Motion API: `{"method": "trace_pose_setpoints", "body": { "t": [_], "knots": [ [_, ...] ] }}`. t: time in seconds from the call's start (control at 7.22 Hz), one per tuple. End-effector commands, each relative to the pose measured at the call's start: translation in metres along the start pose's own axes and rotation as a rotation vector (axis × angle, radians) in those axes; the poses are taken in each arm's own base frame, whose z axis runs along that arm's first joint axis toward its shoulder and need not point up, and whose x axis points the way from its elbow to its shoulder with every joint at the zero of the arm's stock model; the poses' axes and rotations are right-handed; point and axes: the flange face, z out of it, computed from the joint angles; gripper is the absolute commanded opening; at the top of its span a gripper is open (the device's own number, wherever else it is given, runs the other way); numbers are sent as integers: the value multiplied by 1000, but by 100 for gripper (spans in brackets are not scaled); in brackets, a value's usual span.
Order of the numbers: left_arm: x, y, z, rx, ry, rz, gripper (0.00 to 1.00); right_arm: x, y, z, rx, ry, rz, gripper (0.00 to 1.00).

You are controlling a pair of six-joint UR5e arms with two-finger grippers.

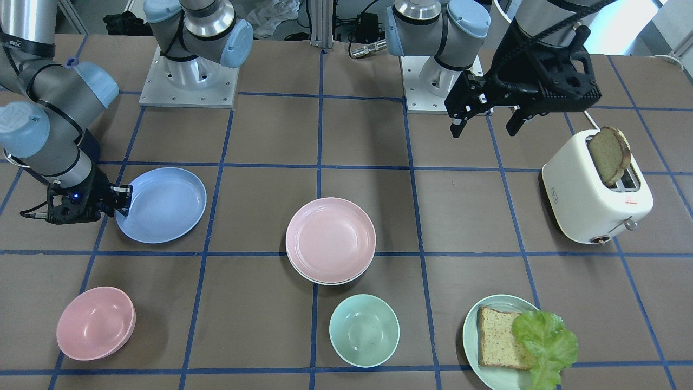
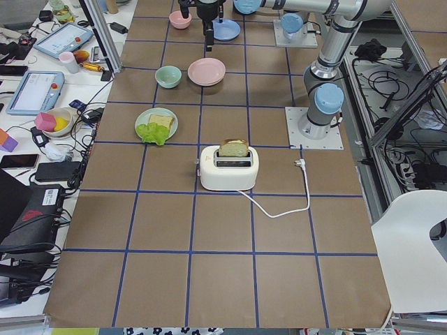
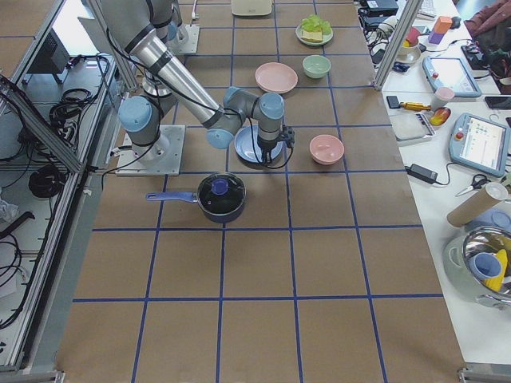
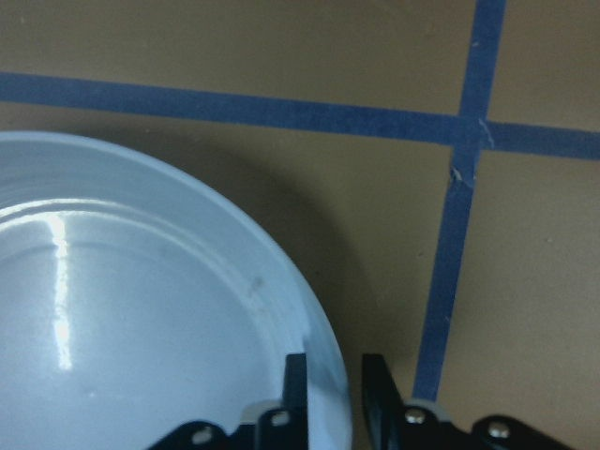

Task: Stack three plates with pink and blue
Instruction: 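Retract the left arm while the right gripper grasps the light blue plate's rim, then lift the light blue plate with the right gripper onto the pink plate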

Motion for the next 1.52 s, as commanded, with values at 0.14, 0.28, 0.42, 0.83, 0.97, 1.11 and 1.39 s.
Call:
{"method": "trace_pose_setpoints", "body": {
  "t": [0.14, 0.28, 0.42, 0.83, 0.97, 1.11, 1.39],
  "knots": [
    [3, -7, 0, -23, 7, -24, 100, 1, -1, 1, -6, 4, -1, 6],
    [3, -7, 1, -23, 7, -21, 100, 2, -1, 0, -16, 0, 0, 0],
    [3, -6, 0, -21, 3, -12, 100, 5, -7, -9, -30, -9, -1, 0],
    [1, -7, -2, -16, 1, 16, 100, 21, -36, -57, -116, -72, -2, 0],
    [2, -7, 0, -22, 0, 24, 100, 22, -37, -61, -114, -72, 0, 0],
    [2, -6, 0, -22, 0, 34, 100, 21, -38, -63, -107, -84, 1, 0],
    [2, -3, -3, -16, 1, 38, 100, 13, -39, -71, -123, -128, 51, 0]
  ]
}}
